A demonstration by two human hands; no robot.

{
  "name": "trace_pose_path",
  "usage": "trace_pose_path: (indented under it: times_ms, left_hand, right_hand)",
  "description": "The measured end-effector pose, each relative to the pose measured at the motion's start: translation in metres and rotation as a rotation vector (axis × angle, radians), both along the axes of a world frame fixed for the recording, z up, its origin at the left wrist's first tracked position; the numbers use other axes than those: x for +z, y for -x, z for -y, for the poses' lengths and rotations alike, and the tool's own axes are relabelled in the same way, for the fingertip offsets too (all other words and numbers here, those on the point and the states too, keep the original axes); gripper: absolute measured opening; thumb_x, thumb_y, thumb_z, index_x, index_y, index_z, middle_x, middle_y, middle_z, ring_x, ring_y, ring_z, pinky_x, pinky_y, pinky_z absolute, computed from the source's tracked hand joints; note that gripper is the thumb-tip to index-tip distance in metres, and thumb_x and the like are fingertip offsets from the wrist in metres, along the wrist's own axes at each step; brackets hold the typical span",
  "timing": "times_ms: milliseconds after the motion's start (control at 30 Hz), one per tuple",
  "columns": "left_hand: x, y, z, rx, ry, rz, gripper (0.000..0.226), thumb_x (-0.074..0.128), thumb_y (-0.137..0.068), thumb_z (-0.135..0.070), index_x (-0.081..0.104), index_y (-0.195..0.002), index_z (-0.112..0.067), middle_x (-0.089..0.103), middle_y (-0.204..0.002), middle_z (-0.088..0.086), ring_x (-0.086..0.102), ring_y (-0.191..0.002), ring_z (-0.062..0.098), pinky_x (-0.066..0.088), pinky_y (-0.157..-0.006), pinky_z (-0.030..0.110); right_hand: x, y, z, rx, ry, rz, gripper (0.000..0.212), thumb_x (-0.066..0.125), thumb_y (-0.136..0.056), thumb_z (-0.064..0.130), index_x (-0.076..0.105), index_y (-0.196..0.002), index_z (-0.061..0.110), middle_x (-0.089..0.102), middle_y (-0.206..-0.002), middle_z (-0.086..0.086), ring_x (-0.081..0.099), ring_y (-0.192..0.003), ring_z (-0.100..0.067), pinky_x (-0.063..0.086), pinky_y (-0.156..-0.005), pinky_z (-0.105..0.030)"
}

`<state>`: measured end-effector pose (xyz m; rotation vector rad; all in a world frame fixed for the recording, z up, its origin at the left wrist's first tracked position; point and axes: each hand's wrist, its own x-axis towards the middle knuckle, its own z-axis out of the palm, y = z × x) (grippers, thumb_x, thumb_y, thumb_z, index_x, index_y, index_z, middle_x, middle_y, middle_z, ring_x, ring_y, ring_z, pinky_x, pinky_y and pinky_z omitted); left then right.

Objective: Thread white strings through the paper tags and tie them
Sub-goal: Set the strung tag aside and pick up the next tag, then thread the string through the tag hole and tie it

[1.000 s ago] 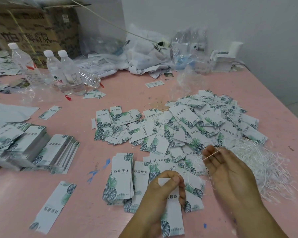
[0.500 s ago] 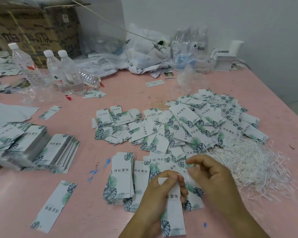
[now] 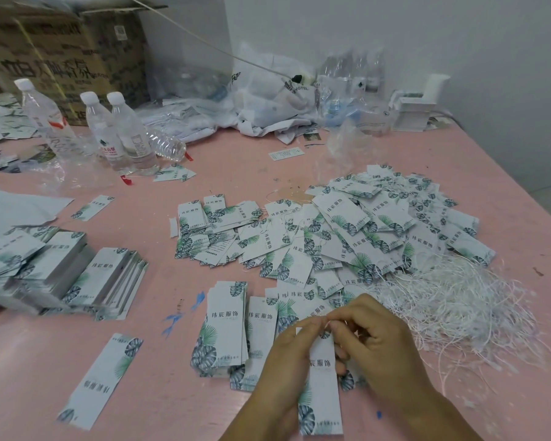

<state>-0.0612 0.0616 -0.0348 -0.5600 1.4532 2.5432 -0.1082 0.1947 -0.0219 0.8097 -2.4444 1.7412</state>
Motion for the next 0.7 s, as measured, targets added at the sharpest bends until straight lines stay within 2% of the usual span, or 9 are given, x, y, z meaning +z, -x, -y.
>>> trace_pose_path:
  times_ms: [67,133,200,267,367,433,533,600,700]
  left_hand:
    - [0.002,0.001,0.000,0.005,-0.094,0.004,0.031,0.062,-0.087,-0.027,0.072,-0.100,0.000,0.063,-0.073,0.021,0.059,-0.057,0.026,0.050,-0.056,0.029]
    - [0.004,0.001,0.000,0.048,-0.270,0.016,0.035,0.059,-0.078,-0.018,0.069,-0.104,0.003,0.062,-0.078,0.023,0.058,-0.058,0.028,0.050,-0.054,0.031]
    - [0.004,0.001,0.000,0.118,-0.409,-0.011,0.043,0.050,-0.071,-0.008,0.062,-0.110,0.007,0.060,-0.083,0.025,0.058,-0.062,0.031,0.052,-0.054,0.035]
    - [0.003,0.002,-0.001,0.170,-0.467,-0.045,0.045,0.047,-0.066,-0.001,0.058,-0.109,0.004,0.060,-0.085,0.026,0.060,-0.066,0.035,0.055,-0.057,0.039]
    - [0.001,0.004,-0.002,0.225,-0.438,-0.075,0.039,0.047,-0.062,0.003,0.061,-0.098,0.001,0.062,-0.085,0.026,0.065,-0.077,0.040,0.059,-0.072,0.044]
    - [0.000,0.004,-0.003,0.217,-0.365,-0.087,0.034,0.044,-0.068,0.005,0.068,-0.091,-0.003,0.064,-0.088,0.026,0.067,-0.084,0.040,0.058,-0.079,0.046]
    - [-0.004,0.003,-0.001,0.181,-0.243,-0.106,0.031,0.046,-0.078,0.003,0.070,-0.091,-0.010,0.068,-0.090,0.026,0.069,-0.077,0.033,0.058,-0.070,0.041]
    - [-0.004,0.002,0.000,0.169,-0.217,-0.117,0.030,0.045,-0.086,0.006,0.068,-0.098,-0.010,0.068,-0.088,0.029,0.068,-0.071,0.032,0.057,-0.065,0.040]
    - [0.000,0.000,-0.001,0.149,-0.252,-0.132,0.027,0.049,-0.091,0.008,0.065,-0.108,-0.005,0.066,-0.095,0.037,0.068,-0.077,0.037,0.058,-0.066,0.040]
  right_hand:
    - [-0.002,0.002,0.000,-0.066,-0.026,-0.007,0.029,0.068,-0.087,0.006,0.070,-0.085,0.035,0.058,-0.083,0.008,0.062,-0.061,-0.012,0.049,-0.057,-0.015]
    - [-0.005,0.006,-0.002,-0.136,-0.046,0.003,0.029,0.069,-0.087,0.010,0.067,-0.085,0.038,0.061,-0.084,0.009,0.060,-0.067,-0.010,0.045,-0.059,-0.011]
    - [-0.008,0.009,-0.003,-0.172,-0.016,0.055,0.031,0.069,-0.086,0.008,0.066,-0.085,0.039,0.062,-0.082,0.009,0.057,-0.067,-0.010,0.044,-0.058,-0.013]
    - [-0.011,0.009,-0.004,-0.188,0.022,0.099,0.032,0.069,-0.086,0.007,0.067,-0.085,0.038,0.063,-0.079,0.008,0.055,-0.065,-0.008,0.046,-0.057,-0.016]
    - [-0.010,0.003,0.000,-0.169,0.121,0.197,0.028,0.067,-0.088,0.004,0.068,-0.084,0.032,0.067,-0.073,0.006,0.063,-0.061,-0.003,0.050,-0.057,-0.016]
    - [-0.010,0.001,0.002,-0.151,0.153,0.230,0.026,0.066,-0.088,0.004,0.068,-0.083,0.030,0.070,-0.072,0.002,0.068,-0.060,-0.010,0.056,-0.059,-0.024]
    - [-0.011,0.000,0.003,-0.150,0.112,0.198,0.023,0.069,-0.087,0.008,0.067,-0.083,0.031,0.070,-0.076,-0.002,0.068,-0.065,-0.021,0.059,-0.064,-0.040]
    - [-0.010,-0.002,0.006,-0.161,0.057,0.138,0.016,0.071,-0.085,0.016,0.067,-0.083,0.032,0.065,-0.074,0.003,0.061,-0.064,-0.012,0.055,-0.062,-0.029]
    - [-0.008,-0.004,0.011,-0.168,0.011,0.058,0.008,0.066,-0.081,0.024,0.064,-0.083,0.032,0.060,-0.075,0.009,0.053,-0.063,-0.005,0.042,-0.058,-0.011]
